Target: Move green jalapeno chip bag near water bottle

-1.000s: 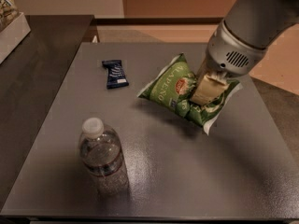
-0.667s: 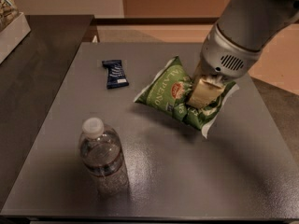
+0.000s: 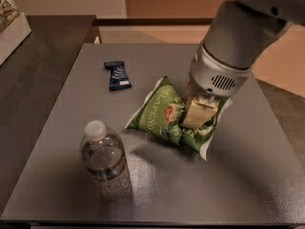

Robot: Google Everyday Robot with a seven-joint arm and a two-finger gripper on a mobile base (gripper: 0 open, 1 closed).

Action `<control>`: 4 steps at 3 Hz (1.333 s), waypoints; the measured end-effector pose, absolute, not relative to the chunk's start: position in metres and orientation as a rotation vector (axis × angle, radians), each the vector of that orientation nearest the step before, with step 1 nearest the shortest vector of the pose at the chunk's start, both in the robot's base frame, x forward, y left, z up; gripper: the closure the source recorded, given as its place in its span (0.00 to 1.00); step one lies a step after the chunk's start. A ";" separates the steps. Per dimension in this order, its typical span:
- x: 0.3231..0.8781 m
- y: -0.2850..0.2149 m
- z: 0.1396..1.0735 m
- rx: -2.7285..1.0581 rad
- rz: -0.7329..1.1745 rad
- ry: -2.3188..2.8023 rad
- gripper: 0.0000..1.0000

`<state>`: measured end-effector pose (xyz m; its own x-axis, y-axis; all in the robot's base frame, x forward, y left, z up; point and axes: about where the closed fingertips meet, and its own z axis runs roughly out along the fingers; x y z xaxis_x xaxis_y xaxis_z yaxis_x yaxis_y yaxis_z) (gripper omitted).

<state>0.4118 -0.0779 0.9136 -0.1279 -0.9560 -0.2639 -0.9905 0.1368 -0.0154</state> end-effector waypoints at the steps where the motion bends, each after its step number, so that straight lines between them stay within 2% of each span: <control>1: 0.399 -0.069 0.902 -1.980 0.255 2.199 0.83; 4: 0.378 -0.048 0.886 -2.082 0.318 2.195 0.13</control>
Offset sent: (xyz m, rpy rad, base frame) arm -0.0352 0.0223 -0.0310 -0.0503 0.1087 0.0831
